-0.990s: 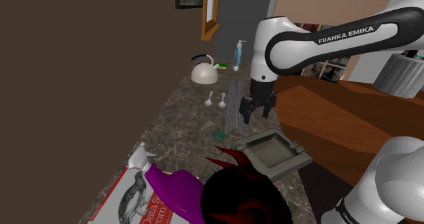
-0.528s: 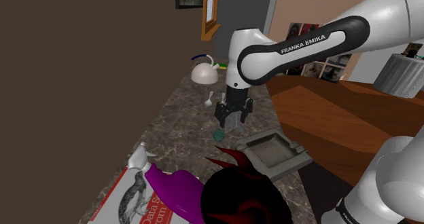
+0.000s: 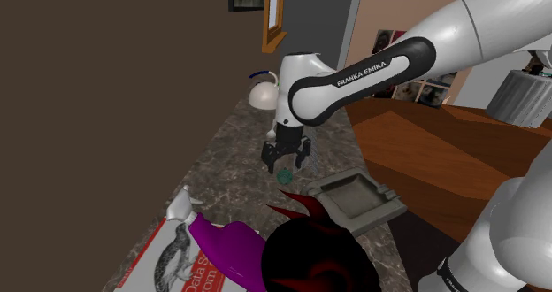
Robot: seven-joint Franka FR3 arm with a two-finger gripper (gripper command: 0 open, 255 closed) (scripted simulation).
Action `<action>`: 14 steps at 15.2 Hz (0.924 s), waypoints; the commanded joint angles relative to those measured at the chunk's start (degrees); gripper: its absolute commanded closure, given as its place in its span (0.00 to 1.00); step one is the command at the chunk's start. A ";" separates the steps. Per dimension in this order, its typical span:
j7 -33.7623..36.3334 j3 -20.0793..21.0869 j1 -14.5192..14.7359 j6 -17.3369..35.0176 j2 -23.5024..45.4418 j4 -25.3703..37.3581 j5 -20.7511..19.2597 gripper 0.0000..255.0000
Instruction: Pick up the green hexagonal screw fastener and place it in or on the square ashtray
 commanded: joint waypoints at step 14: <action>0.21 0.08 0.10 3.57 1.93 -1.64 -0.32 1.00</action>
